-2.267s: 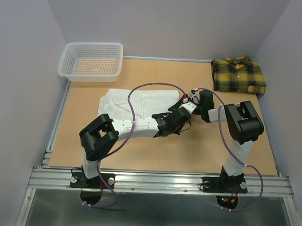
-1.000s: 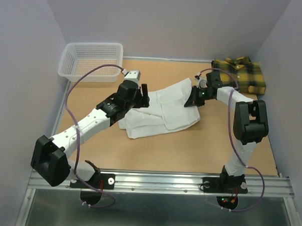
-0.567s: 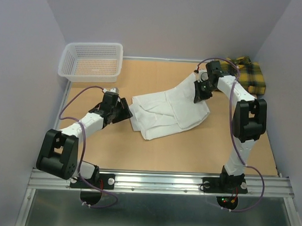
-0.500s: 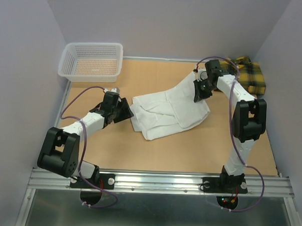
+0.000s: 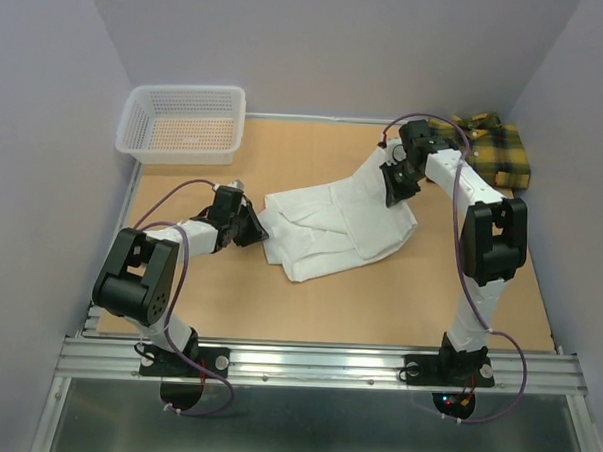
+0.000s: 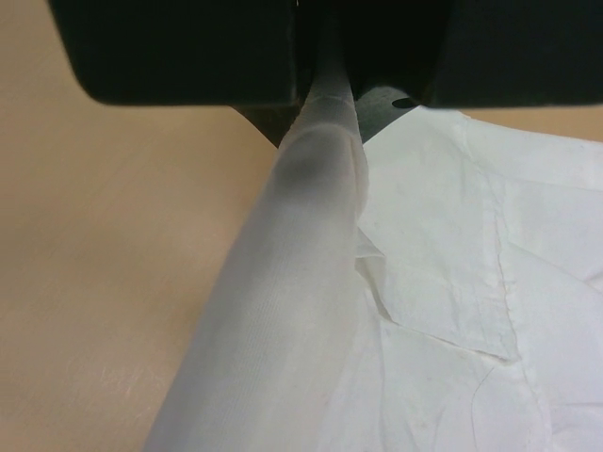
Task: Fold and stack the long sleeve shirts
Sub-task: Fold the shirt
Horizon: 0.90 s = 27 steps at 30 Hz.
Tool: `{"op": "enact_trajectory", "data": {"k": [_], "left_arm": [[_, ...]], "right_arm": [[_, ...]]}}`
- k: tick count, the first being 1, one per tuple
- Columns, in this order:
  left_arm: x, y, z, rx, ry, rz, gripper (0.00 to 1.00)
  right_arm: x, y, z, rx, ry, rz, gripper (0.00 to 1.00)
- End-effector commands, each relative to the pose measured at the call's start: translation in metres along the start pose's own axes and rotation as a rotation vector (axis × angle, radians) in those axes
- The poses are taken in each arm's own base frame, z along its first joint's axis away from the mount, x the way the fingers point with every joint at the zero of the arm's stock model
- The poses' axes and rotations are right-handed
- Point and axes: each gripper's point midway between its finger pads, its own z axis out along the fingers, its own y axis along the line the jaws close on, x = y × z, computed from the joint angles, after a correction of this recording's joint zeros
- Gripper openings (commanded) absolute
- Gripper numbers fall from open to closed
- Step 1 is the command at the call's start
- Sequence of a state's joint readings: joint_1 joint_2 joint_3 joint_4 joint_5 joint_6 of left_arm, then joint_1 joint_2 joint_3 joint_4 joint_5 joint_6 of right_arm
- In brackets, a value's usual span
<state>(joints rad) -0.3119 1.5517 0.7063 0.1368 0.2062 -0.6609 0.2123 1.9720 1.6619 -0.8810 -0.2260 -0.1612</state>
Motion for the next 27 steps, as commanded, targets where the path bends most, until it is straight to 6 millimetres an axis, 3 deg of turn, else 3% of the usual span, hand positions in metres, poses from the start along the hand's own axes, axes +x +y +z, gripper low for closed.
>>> {"op": "enact_trajectory", "data": {"k": [1, 7, 8, 11, 12, 15, 16, 17, 18, 24, 27], "left_arm": [[0.006, 0.007, 0.008, -0.008, 0.008, -0.040, 0.28], [0.012, 0.012, 0.011, -0.015, 0.021, -0.062, 0.21], [0.014, 0.012, 0.011, -0.010, 0.025, -0.064, 0.21], [0.016, 0.010, 0.014, -0.002, 0.036, -0.070, 0.21], [0.017, 0.008, 0.014, 0.002, 0.038, -0.069, 0.21], [0.022, 0.007, 0.017, 0.006, 0.052, -0.073, 0.21], [0.023, 0.005, 0.018, 0.010, 0.055, -0.073, 0.21], [0.025, 0.005, 0.018, 0.010, 0.060, -0.075, 0.21], [0.025, 0.004, 0.019, 0.013, 0.059, -0.073, 0.21], [0.029, 0.004, 0.019, 0.016, 0.066, -0.093, 0.20], [0.031, 0.004, 0.019, 0.021, 0.069, -0.103, 0.20]], "right_arm": [[-0.028, 0.001, -0.023, 0.065, -0.079, -0.053, 0.01], [-0.046, -0.004, -0.047, 0.262, -0.124, -0.105, 0.02], [-0.051, 0.006, -0.049, 0.274, -0.137, -0.132, 0.01], [-0.057, 0.012, -0.055, 0.364, -0.152, -0.146, 0.02], [-0.060, 0.024, -0.053, 0.371, -0.157, -0.167, 0.02], [-0.062, 0.034, -0.051, 0.445, -0.160, -0.184, 0.02], [-0.061, 0.048, -0.049, 0.457, -0.163, -0.201, 0.02], [-0.061, 0.047, -0.048, 0.511, -0.156, -0.206, 0.02], [-0.061, 0.060, -0.047, 0.524, -0.159, -0.230, 0.02], [-0.058, 0.085, -0.042, 0.697, -0.150, -0.323, 0.04], [-0.058, 0.116, -0.035, 0.691, -0.161, -0.373, 0.04]]}}
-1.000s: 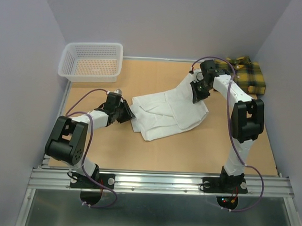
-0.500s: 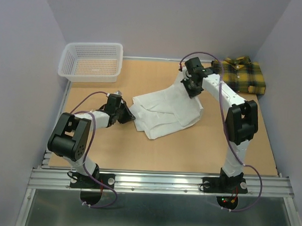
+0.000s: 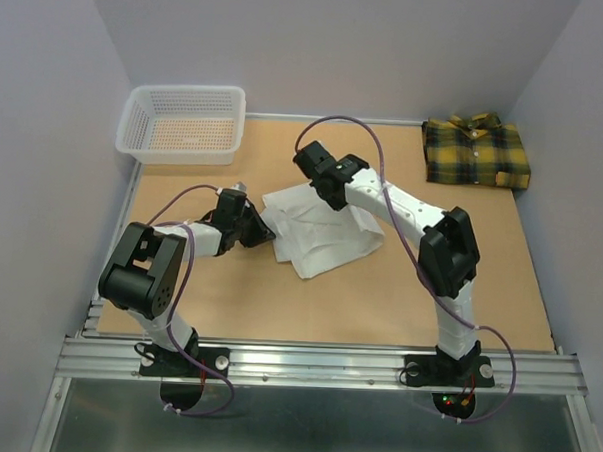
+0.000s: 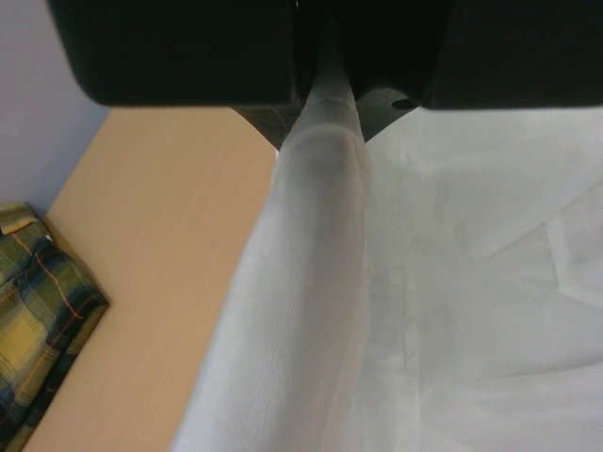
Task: Fold and stack the long sleeve shirts
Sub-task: Fold the shirt
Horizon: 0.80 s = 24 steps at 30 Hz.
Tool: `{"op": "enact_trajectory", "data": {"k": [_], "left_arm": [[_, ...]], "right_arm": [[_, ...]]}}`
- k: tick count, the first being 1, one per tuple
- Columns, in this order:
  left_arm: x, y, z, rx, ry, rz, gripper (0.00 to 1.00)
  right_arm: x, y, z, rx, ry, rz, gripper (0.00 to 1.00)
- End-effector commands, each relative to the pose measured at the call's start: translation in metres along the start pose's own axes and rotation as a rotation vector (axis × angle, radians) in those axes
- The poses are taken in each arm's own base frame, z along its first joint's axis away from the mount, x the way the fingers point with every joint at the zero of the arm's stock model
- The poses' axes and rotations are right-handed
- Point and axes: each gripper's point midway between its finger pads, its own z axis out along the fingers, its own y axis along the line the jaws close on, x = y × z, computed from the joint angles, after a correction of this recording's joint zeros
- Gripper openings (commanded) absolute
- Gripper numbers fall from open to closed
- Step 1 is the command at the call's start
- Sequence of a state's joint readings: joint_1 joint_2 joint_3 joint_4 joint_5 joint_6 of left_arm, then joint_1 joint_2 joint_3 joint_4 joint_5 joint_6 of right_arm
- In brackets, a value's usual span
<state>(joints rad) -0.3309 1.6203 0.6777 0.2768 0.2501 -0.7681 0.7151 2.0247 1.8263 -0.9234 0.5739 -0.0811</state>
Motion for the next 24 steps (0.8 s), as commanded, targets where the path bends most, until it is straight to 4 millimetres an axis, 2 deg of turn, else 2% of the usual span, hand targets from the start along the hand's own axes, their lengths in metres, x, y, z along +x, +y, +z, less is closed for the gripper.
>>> {"op": "enact_trajectory", "data": {"k": [1, 6, 12, 14, 16, 20, 22, 24], "left_arm": [[0.021, 0.018, 0.001, -0.046, 0.054, -0.021, 0.20], [0.024, 0.018, 0.001, -0.038, 0.059, -0.035, 0.20], [0.026, 0.019, -0.001, -0.035, 0.055, -0.046, 0.20], [0.026, 0.019, -0.001, -0.033, 0.057, -0.046, 0.20], [0.027, 0.020, -0.001, -0.034, 0.058, -0.049, 0.20], [0.027, 0.018, -0.001, -0.027, 0.059, -0.049, 0.20], [0.028, 0.019, -0.001, -0.029, 0.059, -0.051, 0.20], [0.027, 0.018, -0.001, -0.024, 0.059, -0.050, 0.20]], "right_arm": [[-0.025, 0.007, -0.020, 0.099, -0.053, 0.007, 0.06], [-0.030, 0.049, -0.023, 0.040, -0.048, -0.046, 0.10], [-0.028, 0.094, -0.011, -0.051, -0.016, -0.017, 0.21], [-0.030, 0.102, -0.012, -0.082, -0.020, -0.008, 0.22], [-0.029, 0.116, -0.010, -0.129, -0.008, -0.008, 0.27], [-0.028, 0.137, -0.006, -0.185, 0.008, 0.029, 0.29], [-0.028, 0.141, -0.006, -0.191, 0.013, 0.053, 0.29], [-0.027, 0.143, -0.007, -0.200, 0.017, 0.079, 0.38]]}}
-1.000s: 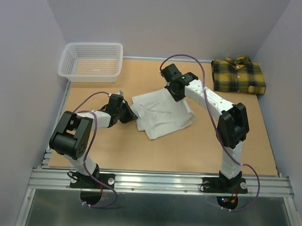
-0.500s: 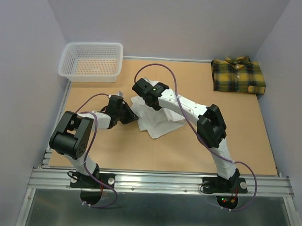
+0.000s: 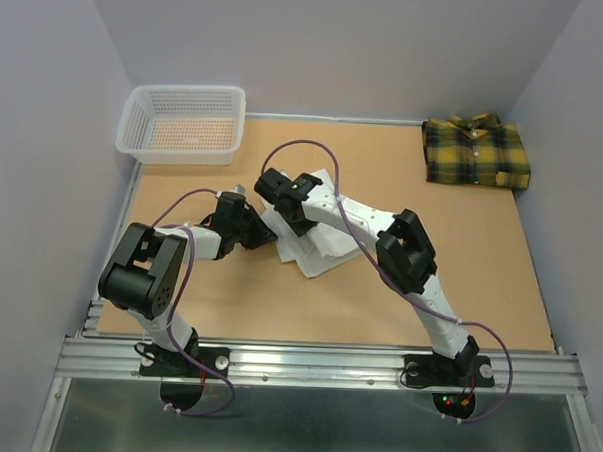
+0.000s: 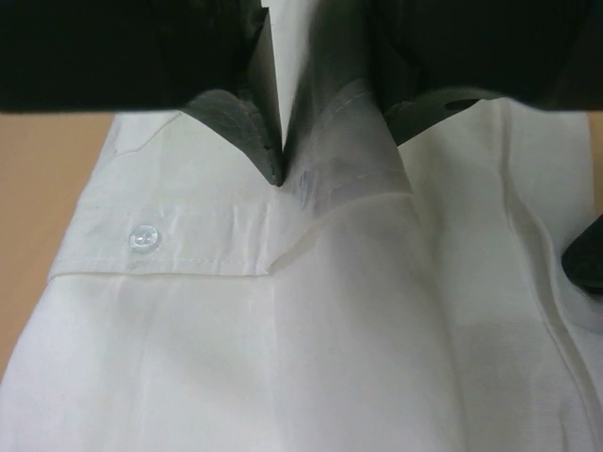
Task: Fold and stack the long sleeve shirts
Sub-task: Fold the shirt
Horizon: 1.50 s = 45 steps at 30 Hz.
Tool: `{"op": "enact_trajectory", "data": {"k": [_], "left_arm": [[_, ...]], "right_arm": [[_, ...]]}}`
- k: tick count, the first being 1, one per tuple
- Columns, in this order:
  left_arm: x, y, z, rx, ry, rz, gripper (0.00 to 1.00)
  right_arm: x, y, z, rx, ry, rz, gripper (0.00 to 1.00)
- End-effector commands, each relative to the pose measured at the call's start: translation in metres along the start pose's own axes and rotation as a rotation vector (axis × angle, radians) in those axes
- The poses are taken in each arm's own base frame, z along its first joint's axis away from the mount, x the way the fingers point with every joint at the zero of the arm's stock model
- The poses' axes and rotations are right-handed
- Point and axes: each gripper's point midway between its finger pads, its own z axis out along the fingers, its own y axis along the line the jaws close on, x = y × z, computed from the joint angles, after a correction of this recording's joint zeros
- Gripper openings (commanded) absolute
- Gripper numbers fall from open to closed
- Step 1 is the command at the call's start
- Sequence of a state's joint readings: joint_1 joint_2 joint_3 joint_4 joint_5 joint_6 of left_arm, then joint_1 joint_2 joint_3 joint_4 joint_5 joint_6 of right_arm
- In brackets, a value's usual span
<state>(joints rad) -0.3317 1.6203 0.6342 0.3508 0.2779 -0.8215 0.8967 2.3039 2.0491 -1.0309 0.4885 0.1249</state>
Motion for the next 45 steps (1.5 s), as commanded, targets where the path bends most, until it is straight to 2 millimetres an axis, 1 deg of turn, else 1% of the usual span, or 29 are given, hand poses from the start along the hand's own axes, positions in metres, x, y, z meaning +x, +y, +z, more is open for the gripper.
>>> {"op": "enact_trajectory", "data": {"k": [1, 5, 6, 9, 12, 14, 15, 16, 21, 27, 29, 30, 32, 33, 34, 35, 36, 37, 38, 39, 40, 41, 42, 43, 44, 45], "left_arm": [[0.021, 0.022, -0.002, -0.068, 0.058, -0.006, 0.19], [0.020, 0.020, -0.003, -0.061, 0.054, -0.004, 0.19], [0.019, 0.019, -0.003, -0.060, 0.053, -0.002, 0.19], [0.020, 0.020, -0.003, -0.061, 0.054, -0.002, 0.20], [0.020, 0.019, -0.003, -0.058, 0.056, 0.000, 0.19], [0.020, 0.019, -0.003, -0.058, 0.057, 0.003, 0.19], [0.020, 0.019, -0.003, -0.058, 0.057, 0.003, 0.19], [0.020, 0.018, -0.003, -0.057, 0.056, 0.005, 0.19], [0.021, 0.018, -0.003, -0.059, 0.056, 0.008, 0.19], [0.021, 0.018, -0.003, -0.061, 0.055, 0.012, 0.19], [0.021, 0.017, -0.004, -0.059, 0.055, 0.013, 0.19], [0.021, 0.017, -0.004, -0.060, 0.051, 0.012, 0.19], [0.021, 0.016, -0.006, -0.057, 0.050, 0.008, 0.20], [0.019, 0.017, -0.008, -0.068, 0.044, 0.007, 0.20], [0.017, 0.015, -0.010, -0.065, 0.034, 0.010, 0.22], [0.015, 0.014, -0.012, -0.067, 0.024, 0.015, 0.23], [0.012, 0.013, -0.015, -0.075, 0.014, 0.022, 0.24], [0.012, 0.015, -0.016, -0.087, 0.016, 0.024, 0.26], [0.008, 0.014, -0.020, -0.088, 0.003, 0.026, 0.30], [0.007, 0.017, -0.023, -0.105, 0.003, 0.026, 0.32], [0.002, 0.015, -0.028, -0.101, -0.015, 0.033, 0.38], [0.001, 0.016, -0.032, -0.113, -0.022, 0.035, 0.41], [0.000, 0.021, -0.036, -0.135, -0.022, 0.034, 0.45], [-0.001, 0.022, -0.040, -0.142, -0.026, 0.036, 0.48], [-0.005, 0.024, -0.049, -0.154, -0.043, 0.043, 0.55], [-0.010, 0.021, -0.053, -0.144, -0.063, 0.052, 0.59]], "right_arm": [[-0.021, 0.013, -0.017, -0.060, -0.056, 0.119, 0.40], [-0.032, 0.017, -0.023, -0.090, -0.086, 0.181, 0.41], [-0.034, 0.021, -0.024, -0.110, -0.091, 0.190, 0.41], [-0.044, 0.023, -0.031, -0.136, -0.121, 0.235, 0.41], [-0.049, 0.024, -0.034, -0.144, -0.142, 0.255, 0.34], [-0.051, 0.024, -0.035, -0.152, -0.146, 0.266, 0.20], [-0.051, 0.024, -0.035, -0.154, -0.147, 0.267, 0.20], [-0.052, 0.025, -0.037, -0.159, -0.150, 0.275, 0.16], [-0.056, 0.024, -0.041, -0.160, -0.163, 0.309, 0.16], [-0.054, 0.030, -0.036, -0.173, -0.151, 0.338, 0.17], [-0.054, 0.036, -0.035, -0.201, -0.145, 0.342, 0.23], [-0.054, 0.038, -0.034, -0.207, -0.143, 0.342, 0.30], [-0.054, 0.038, -0.038, -0.221, -0.145, 0.346, 0.36], [-0.056, 0.038, -0.043, -0.233, -0.151, 0.347, 0.39], [-0.056, 0.037, -0.047, -0.240, -0.157, 0.347, 0.46], [-0.060, 0.035, -0.053, -0.250, -0.172, 0.349, 0.49], [-0.064, 0.033, -0.066, -0.280, -0.193, 0.348, 0.56], [-0.066, 0.032, -0.072, -0.296, -0.205, 0.347, 0.56], [-0.068, 0.031, -0.081, -0.316, -0.218, 0.343, 0.62], [-0.070, 0.028, -0.087, -0.321, -0.229, 0.348, 0.63], [-0.070, 0.022, -0.101, -0.333, -0.253, 0.352, 0.65], [-0.070, 0.018, -0.106, -0.334, -0.261, 0.355, 0.65], [-0.066, 0.010, -0.115, -0.328, -0.272, 0.365, 0.66], [-0.067, 0.009, -0.115, -0.329, -0.276, 0.369, 0.66], [-0.063, 0.002, -0.120, -0.337, -0.285, 0.385, 0.66], [-0.061, 0.001, -0.124, -0.347, -0.290, 0.389, 0.66]]}}
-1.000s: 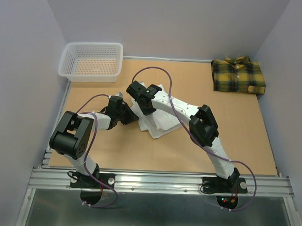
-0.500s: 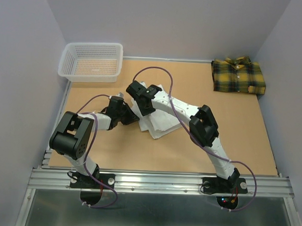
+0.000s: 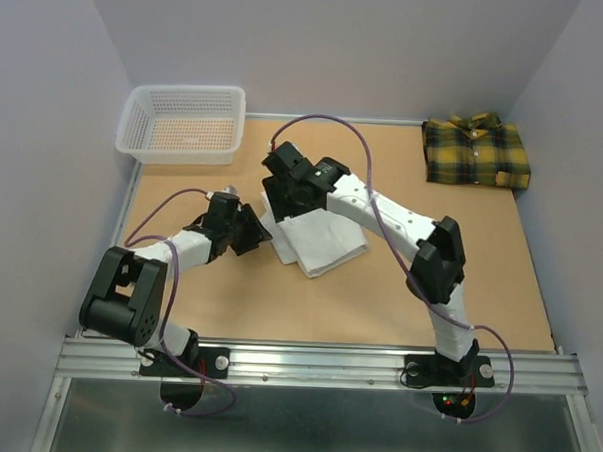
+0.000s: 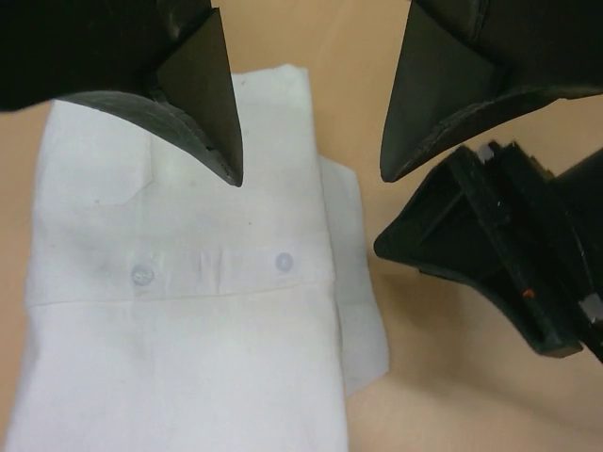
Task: Fold and stack the long sleeve shirts
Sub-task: Fold the shirt
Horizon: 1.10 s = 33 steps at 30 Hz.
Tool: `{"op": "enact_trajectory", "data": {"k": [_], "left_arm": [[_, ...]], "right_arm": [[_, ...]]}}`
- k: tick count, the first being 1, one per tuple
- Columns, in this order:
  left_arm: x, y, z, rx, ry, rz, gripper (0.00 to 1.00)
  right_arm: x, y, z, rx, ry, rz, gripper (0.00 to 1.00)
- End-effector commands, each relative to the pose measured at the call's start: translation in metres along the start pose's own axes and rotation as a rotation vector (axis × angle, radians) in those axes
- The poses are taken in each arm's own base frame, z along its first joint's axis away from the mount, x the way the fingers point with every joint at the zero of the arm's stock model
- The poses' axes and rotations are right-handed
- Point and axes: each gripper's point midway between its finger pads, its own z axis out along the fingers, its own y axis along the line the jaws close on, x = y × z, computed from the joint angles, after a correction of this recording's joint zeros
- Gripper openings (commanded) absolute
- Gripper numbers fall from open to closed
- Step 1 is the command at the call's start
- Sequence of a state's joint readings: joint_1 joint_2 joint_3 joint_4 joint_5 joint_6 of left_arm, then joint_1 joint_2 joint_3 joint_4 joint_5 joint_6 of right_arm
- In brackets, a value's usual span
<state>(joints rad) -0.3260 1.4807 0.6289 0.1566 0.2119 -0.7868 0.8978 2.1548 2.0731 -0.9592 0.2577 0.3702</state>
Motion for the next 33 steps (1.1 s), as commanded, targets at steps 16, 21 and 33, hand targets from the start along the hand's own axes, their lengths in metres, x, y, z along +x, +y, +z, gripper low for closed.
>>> {"op": "enact_trajectory", "data": {"k": [16, 21, 33], "left_arm": [[-0.117, -0.113, -0.047, 0.162, -0.214, 0.175, 0.54], [-0.118, -0.117, -0.002, 0.141, -0.147, 0.192, 0.42], [-0.058, -0.050, 0.067, -0.004, -0.021, 0.143, 0.21]], "right_arm": [[0.012, -0.007, -0.047, -0.615, -0.111, 0.284, 0.29], [0.029, 0.006, -0.025, -0.729, -0.065, 0.285, 0.23], [0.122, 0.010, 0.043, -0.794, 0.190, 0.272, 0.06]]}}
